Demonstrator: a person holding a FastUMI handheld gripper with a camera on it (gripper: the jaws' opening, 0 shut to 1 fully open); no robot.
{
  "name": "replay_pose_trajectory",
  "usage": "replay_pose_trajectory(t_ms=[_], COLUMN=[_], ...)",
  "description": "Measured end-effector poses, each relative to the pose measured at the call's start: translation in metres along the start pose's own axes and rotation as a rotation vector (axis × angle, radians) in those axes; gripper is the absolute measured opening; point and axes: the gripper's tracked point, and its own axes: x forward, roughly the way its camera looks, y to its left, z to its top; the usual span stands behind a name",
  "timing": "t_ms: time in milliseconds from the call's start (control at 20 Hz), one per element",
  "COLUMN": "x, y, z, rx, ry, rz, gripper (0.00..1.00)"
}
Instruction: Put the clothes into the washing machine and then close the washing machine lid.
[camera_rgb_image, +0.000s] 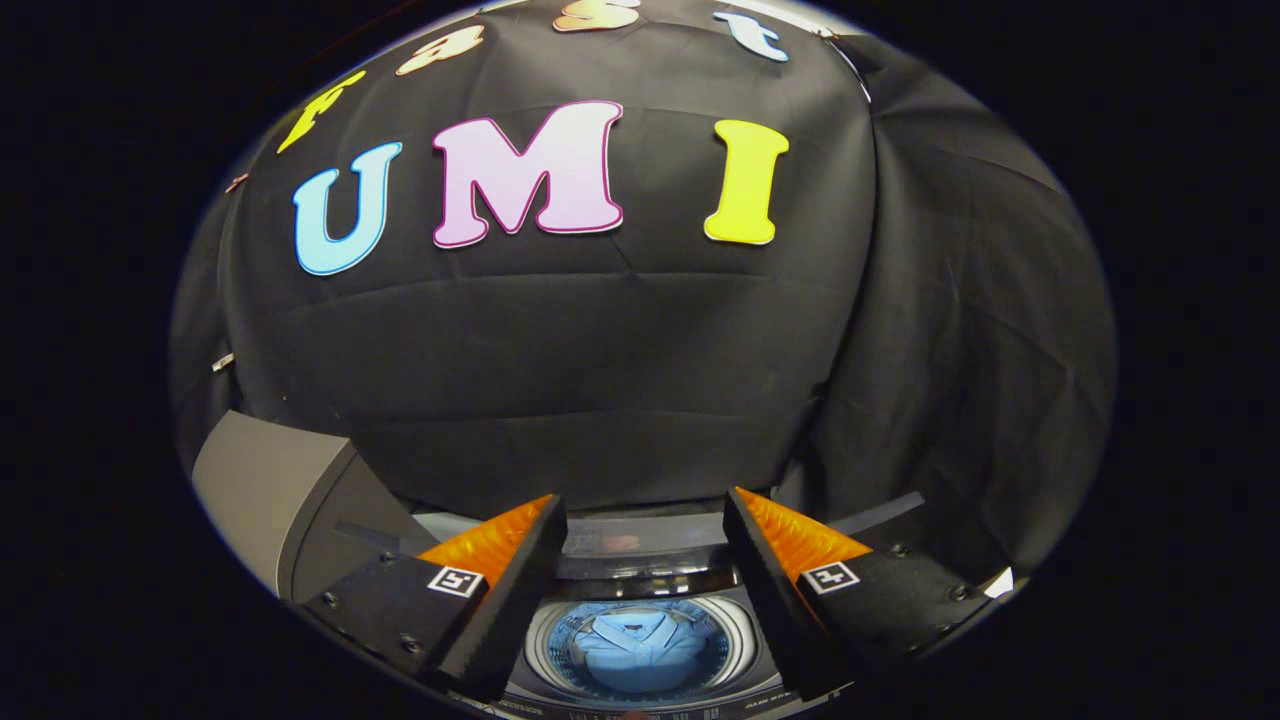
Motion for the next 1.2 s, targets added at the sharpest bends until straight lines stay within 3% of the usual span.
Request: replay_pose_trajectory(t_ms=[350, 550, 900, 1200], x=[-0.008, -0.009, -0.007, -0.009], y=[-0.002, 0.005, 0.002, 0.001], z=[-0.015, -0.081, -0.167, -0.19], rx=[0.007, -0.011, 0.015, -0.004], ry=[0.002, 0.157, 0.276, 0.309], rz=[0.002, 0.028, 0.018, 0.012], gripper=[0.99, 0.99, 0.99, 0.99])
